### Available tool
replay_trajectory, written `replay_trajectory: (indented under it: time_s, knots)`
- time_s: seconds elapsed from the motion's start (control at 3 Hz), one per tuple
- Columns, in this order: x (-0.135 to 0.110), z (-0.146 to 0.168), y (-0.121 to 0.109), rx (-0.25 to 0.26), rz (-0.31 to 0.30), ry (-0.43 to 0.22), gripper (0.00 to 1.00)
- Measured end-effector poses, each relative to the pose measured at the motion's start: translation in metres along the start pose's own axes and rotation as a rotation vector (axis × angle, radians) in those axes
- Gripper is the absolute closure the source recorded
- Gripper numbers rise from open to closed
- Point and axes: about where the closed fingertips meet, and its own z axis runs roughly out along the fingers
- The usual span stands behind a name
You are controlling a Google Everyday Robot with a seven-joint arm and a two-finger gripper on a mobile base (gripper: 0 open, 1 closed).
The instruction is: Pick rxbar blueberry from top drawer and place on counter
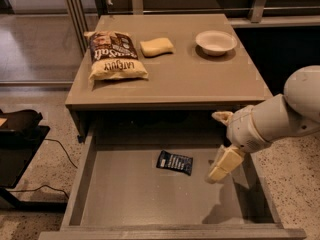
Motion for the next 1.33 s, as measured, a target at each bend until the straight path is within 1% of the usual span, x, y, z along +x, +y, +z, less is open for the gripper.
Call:
replay_trajectory:
  time_s: [0.33, 0.67, 1.0, 1.33]
  knots:
    - [0.011, 0.038, 0.001, 0.001, 0.027, -0.066, 0.0]
    - [0.018, 0.07, 0.001, 0.042, 0.049, -0.119, 0.0]
    - [0.022, 0.103, -0.006, 0.074, 0.044, -0.135, 0.0]
    - [0.03, 0.132, -0.016, 0.069, 0.028, -0.127, 0.0]
